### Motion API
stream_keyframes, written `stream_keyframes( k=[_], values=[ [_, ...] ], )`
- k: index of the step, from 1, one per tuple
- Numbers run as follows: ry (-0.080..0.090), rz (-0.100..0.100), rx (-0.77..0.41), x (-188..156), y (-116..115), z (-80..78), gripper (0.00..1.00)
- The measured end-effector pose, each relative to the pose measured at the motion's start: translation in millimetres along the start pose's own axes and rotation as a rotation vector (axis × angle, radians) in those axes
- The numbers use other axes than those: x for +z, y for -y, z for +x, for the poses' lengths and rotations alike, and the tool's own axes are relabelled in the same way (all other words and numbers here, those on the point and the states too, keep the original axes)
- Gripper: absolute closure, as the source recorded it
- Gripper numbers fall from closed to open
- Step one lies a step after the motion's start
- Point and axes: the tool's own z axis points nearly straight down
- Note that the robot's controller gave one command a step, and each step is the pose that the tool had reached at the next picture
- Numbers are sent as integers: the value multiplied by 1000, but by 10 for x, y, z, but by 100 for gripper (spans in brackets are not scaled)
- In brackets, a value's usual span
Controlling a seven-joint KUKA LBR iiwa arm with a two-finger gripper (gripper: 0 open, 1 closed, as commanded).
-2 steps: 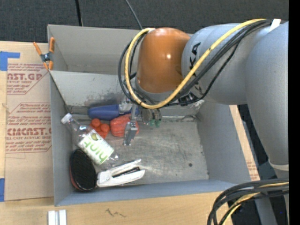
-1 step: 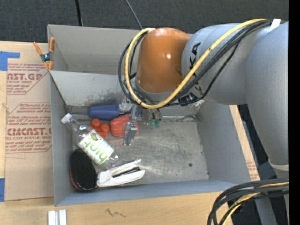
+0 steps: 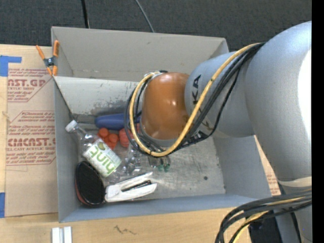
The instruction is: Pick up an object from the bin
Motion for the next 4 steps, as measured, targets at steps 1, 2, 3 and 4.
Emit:
stream_keyframes(
  k=[1, 2, 3, 4],
  values=[
    [1, -1, 0, -1, 0, -3, 0],
    [1, -1, 0, -1, 0, -3, 0],
    [10, -2, -93, 152, 89, 80, 0],
    [-5, 0, -419, 300, 319, 211, 0]
  ],
)
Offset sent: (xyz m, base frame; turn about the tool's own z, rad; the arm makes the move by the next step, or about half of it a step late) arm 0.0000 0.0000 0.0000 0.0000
